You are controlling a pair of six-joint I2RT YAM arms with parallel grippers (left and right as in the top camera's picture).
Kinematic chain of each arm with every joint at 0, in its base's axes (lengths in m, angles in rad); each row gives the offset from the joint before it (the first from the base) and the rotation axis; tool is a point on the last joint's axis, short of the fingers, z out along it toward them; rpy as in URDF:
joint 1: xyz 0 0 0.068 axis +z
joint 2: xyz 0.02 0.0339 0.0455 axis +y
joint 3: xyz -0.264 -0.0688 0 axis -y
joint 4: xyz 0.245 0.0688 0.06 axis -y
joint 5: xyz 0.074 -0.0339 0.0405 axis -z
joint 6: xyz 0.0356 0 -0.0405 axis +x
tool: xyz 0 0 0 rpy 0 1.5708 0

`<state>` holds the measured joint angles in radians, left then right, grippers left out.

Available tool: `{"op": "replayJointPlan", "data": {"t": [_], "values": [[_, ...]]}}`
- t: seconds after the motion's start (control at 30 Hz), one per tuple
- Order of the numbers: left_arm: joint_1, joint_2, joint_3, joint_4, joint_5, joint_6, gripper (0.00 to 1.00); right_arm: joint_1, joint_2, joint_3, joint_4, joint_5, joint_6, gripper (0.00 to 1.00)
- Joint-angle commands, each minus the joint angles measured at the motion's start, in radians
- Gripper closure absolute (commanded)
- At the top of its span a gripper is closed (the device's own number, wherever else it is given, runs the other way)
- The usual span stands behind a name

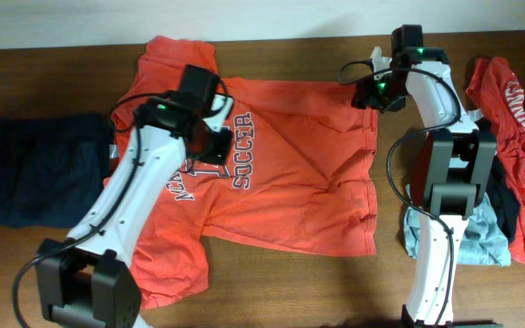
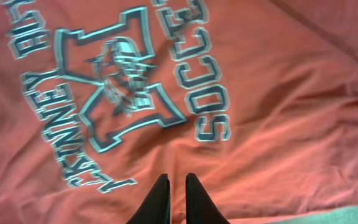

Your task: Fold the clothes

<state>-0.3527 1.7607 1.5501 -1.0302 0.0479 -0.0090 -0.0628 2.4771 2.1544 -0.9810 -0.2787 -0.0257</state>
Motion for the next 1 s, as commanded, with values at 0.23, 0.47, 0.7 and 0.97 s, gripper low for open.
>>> {"op": "replayJointPlan", "data": {"t": [0.23, 0.47, 0.7, 0.97], "values": [[-0.161, 0.153, -0.049, 0.054, -0.011, 0.048, 0.91, -0.011, 0.029, -0.003, 0.117, -0.002, 0.054, 0.43], [-0.229, 0.266, -0.049, 0.060, -0.011, 0.071, 0.90, -0.022, 0.039, -0.003, 0.178, 0.001, 0.061, 0.43], [-0.247, 0.300, -0.049, 0.071, -0.011, 0.071, 0.90, -0.050, 0.043, -0.003, 0.188, 0.050, 0.061, 0.42], [-0.247, 0.300, -0.049, 0.087, -0.011, 0.071, 0.90, -0.042, 0.070, -0.003, 0.196, 0.011, 0.061, 0.48]]}}
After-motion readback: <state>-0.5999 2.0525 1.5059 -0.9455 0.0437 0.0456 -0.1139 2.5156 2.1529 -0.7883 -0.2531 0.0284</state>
